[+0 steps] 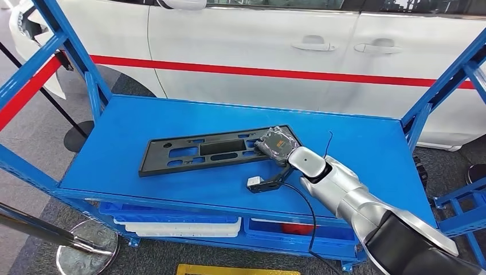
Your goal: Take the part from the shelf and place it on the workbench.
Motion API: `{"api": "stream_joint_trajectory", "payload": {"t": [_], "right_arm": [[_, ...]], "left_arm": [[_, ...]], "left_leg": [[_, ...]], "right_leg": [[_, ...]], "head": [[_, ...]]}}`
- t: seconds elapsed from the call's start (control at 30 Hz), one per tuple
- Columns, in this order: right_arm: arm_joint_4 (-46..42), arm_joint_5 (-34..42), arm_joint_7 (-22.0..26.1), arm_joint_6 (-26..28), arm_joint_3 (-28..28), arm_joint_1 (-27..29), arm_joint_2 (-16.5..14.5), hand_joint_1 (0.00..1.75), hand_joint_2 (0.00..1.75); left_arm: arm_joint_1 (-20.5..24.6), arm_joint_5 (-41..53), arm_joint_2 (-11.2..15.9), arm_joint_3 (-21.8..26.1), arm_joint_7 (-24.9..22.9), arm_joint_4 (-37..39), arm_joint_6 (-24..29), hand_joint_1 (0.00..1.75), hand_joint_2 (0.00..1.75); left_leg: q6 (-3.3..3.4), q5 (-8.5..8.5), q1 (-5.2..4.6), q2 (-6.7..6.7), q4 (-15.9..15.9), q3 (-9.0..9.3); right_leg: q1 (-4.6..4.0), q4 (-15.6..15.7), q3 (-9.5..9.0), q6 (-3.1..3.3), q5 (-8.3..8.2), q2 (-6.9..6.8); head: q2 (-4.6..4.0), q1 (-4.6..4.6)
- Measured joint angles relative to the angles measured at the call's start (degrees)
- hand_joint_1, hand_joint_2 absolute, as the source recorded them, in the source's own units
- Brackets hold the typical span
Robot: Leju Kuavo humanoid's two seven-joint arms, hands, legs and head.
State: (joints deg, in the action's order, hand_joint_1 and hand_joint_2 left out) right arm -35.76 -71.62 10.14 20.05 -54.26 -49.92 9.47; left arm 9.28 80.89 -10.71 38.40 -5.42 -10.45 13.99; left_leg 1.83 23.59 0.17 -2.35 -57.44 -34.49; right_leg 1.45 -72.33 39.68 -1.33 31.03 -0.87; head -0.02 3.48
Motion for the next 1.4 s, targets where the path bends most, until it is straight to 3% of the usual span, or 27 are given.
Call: {"api": "stream_joint_trajectory", "payload": {"t": [0.07,0.13,0.23,0.37,0.43,0.47,0.53,0.57,0.6,0.67,0.77,0.83,0.87,0.93,0.97,1.0,1.03,1.07,1.13,1.17,1.23,1.3,1.37,1.4], "right_arm": [[-0.18,3.17,2.28,-0.49,0.97,0.08,-0.03,1.75,1.75],[-1.30,10.02,6.99,-1.84,3.52,0.35,-0.03,1.75,1.75],[-3.53,17.52,11.75,-3.86,6.78,0.88,-0.03,1.75,1.75],[-3.84,18.23,12.14,-4.17,7.06,0.97,-0.03,1.75,1.75],[-6.38,23.12,13.76,-6.83,9.02,1.29,0.43,1.75,1.75],[-10.74,29.22,14.28,-10.85,11.73,1.21,1.31,1.75,1.75],[-23.71,43.06,13.40,-20.76,18.54,0.55,4.09,1.75,1.75],[-29.87,48.38,12.52,-24.85,21.53,0.13,5.32,1.75,1.75],[-33.47,50.44,11.98,-26.47,23.04,-0.05,5.95,1.75,1.75],[-35.84,51.84,12.15,-27.03,23.97,-0.05,6.01,1.75,1.75],[-38.87,59.66,11.79,-30.23,25.32,0.56,6.02,1.75,1.75],[-42.19,68.33,10.05,-33.70,27.08,1.38,5.99,1.75,1.75],[-43.95,72.18,9.19,-35.23,28.02,1.82,5.84,1.75,1.75],[-46.70,76.99,8.18,-37.36,29.51,3.00,5.29,1.75,1.75],[-47.75,78.34,7.84,-38.13,30.04,3.77,4.91,1.75,1.75],[-48.57,79.35,7.56,-38.81,30.47,4.63,4.62,1.75,1.75],[-49.30,80.41,7.33,-39.55,30.76,5.52,4.41,1.75,1.75],[-49.98,81.72,7.15,-40.47,30.94,6.46,4.31,1.75,1.75],[-51.71,84.99,7.16,-42.63,30.93,8.91,4.23,1.75,1.75],[-52.66,86.41,7.33,-43.52,30.80,10.39,4.13,1.75,1.75],[-54.31,87.99,7.72,-44.42,30.41,13.29,3.92,1.75,1.75],[-55.45,88.33,7.85,-44.62,30.13,15.16,3.91,1.75,1.75],[-56.27,88.54,7.84,-44.65,30.02,15.99,4.38,1.75,1.75],[-56.68,88.72,7.85,-44.68,29.96,16.33,4.77,1.75,1.75]], "left_arm": [[-0.02,-0.01,0.00,0.01,0.05,0.00,-0.01,0.00,0.00],[-0.06,-0.09,0.01,0.04,0.16,0.00,-0.04,0.00,0.00],[-0.10,-0.38,0.04,0.10,0.25,0.00,-0.09,0.00,0.00],[-0.11,-0.43,0.05,0.11,0.28,0.00,-0.10,0.00,0.00],[-0.26,-0.77,0.08,0.17,0.64,0.00,-0.25,0.00,0.00],[-0.40,-1.01,0.14,0.31,1.11,0.00,-0.37,0.00,0.00],[-1.03,-1.32,0.30,0.82,1.79,0.00,-0.54,0.00,0.87],[-1.30,-1.36,0.38,1.12,2.01,0.00,-0.56,0.00,1.31],[-1.53,-1.36,0.46,1.34,1.97,0.00,-0.55,0.00,1.75],[-1.67,-1.36,0.58,1.54,2.03,0.00,-0.56,0.00,1.75],[-1.81,-1.71,0.74,1.66,2.66,0.00,-0.67,0.00,1.75],[-1.80,-2.05,0.81,1.74,3.29,0.00,-0.64,0.00,1.75],[-1.77,-2.19,0.81,1.83,3.58,0.00,-0.60,0.00,1.75],[-1.70,-2.34,0.81,2.05,3.97,0.00,-0.49,0.00,1.75],[-1.70,-2.43,0.82,2.22,4.11,0.00,-0.46,0.00,1.75],[-1.69,-2.57,0.82,2.41,4.24,0.00,-0.38,0.00,1.75],[-1.70,-2.79,0.83,2.64,4.47,0.00,-0.16,0.00,1.75],[-1.72,-3.06,0.83,2.85,4.78,0.00,0.24,0.00,1.75],[-1.87,-3.48,0.81,3.20,5.50,0.00,1.51,0.00,1.75],[-1.96,-3.57,0.82,3.33,5.76,0.00,2.08,0.00,1.75],[-2.11,-3.61,0.87,3.58,6.06,0.00,2.74,0.00,1.75],[-2.14,-3.63,0.93,3.91,6.13,-0.01,3.03,0.00,1.75],[-2.09,-3.61,0.97,4.24,6.17,-0.02,3.32,0.00,1.75],[-2.05,-3.55,0.98,4.34,6.22,-0.02,3.53,0.00,1.75]], "left_leg": [[-0.36,0.40,-0.04,-0.12,-0.47,-0.01],[-0.87,0.73,-0.29,-0.02,-0.98,-0.42],[-1.39,0.70,-0.48,0.13,-1.17,-0.98],[-1.42,0.71,-0.48,0.15,-1.17,-0.99],[-1.72,0.89,-0.48,0.32,-1.23,-1.00],[-2.23,2.95,-0.40,0.61,-4.20,-2.18],[-3.16,5.72,-0.14,1.16,-10.70,-4.75],[-3.42,5.86,-0.02,1.35,-11.88,-5.09],[-3.21,3.94,0.04,0.97,-9.17,-3.88],[-2.57,1.47,0.00,-0.10,-2.73,-1.02],[-1.59,1.31,-0.05,-0.40,-1.09,-0.38],[-0.84,0.98,0.21,-0.11,-0.44,-0.05],[-0.54,0.85,0.35,0.05,-0.15,0.12],[-0.22,0.87,0.38,0.37,-0.08,0.22],[-0.16,0.95,0.37,0.51,-0.12,0.28],[-0.13,1.05,0.37,0.64,-0.19,0.36],[-0.13,1.19,0.37,0.75,-0.30,0.45],[-0.20,1.37,0.37,0.83,-0.44,0.58],[-0.53,1.87,0.25,0.98,-0.81,0.81],[-0.78,2.07,0.15,1.07,-0.97,0.80],[-1.30,2.28,-0.04,1.47,-1.09,0.73],[-1.88,2.64,-0.09,1.93,-1.19,0.83],[-2.58,4.64,-0.08,2.09,-3.91,-0.22],[-2.90,6.40,0.02,2.08,-6.98,-1.61]], "right_leg": [[-0.07,6.92,-2.97,0.31,-4.00,-0.85],[-0.46,11.88,-5.04,0.74,-5.21,-1.86],[-0.77,12.86,-5.07,1.00,-4.71,-1.97],[-0.79,12.87,-5.04,1.01,-4.70,-1.93],[-0.59,13.04,-5.01,1.28,-4.80,-1.79],[-0.49,13.18,-4.98,1.63,-4.87,-1.78],[-0.49,13.41,-5.15,2.20,-4.85,-1.69],[-0.58,13.41,-5.31,2.31,-4.75,-1.54],[-0.64,13.40,-5.50,2.20,-4.62,-1.35],[-0.73,13.34,-5.52,1.76,-4.59,-0.79],[-0.72,13.55,-5.31,0.81,-4.76,-0.19],[-0.66,12.40,-4.74,0.28,-3.78,0.02],[-0.63,10.31,-3.79,0.11,-2.52,0.11],[-0.56,3.17,-0.53,-0.11,0.77,0.23],[-0.53,-0.24,1.15,-0.22,1.78,0.25],[-0.52,-2.07,2.16,-0.28,1.80,0.24],[-0.52,-1.76,2.18,-0.27,0.74,0.23],[-0.52,0.84,1.07,-0.18,-1.22,0.18],[-0.82,8.59,-2.49,0.35,-4.80,-0.62],[-1.04,11.41,-3.80,0.67,-5.55,-1.01],[-1.43,13.21,-4.55,1.15,-5.37,-1.23],[-1.14,13.51,-4.59,1.56,-5.40,-0.61],[-0.78,13.82,-4.76,2.20,-5.54,-0.35],[-0.73,13.89,-4.83,2.44,-5.55,-0.31]], "head": [[0.00,0.00],[0.00,0.00],[0.00,0.00],[0.00,0.00],[0.00,0.00],[0.00,0.00],[0.00,0.00],[0.00,0.00],[0.00,-0.01],[0.00,0.00],[0.00,-0.01],[0.00,-0.01],[0.00,-0.01],[0.00,-0.02],[0.00,-0.02],[0.00,-0.02],[0.00,-0.02],[0.00,-0.02],[0.00,-0.02],[0.00,-0.02],[0.00,-0.02],[-0.01,-0.02],[-0.01,-0.02],[-0.01,-0.02]]}}
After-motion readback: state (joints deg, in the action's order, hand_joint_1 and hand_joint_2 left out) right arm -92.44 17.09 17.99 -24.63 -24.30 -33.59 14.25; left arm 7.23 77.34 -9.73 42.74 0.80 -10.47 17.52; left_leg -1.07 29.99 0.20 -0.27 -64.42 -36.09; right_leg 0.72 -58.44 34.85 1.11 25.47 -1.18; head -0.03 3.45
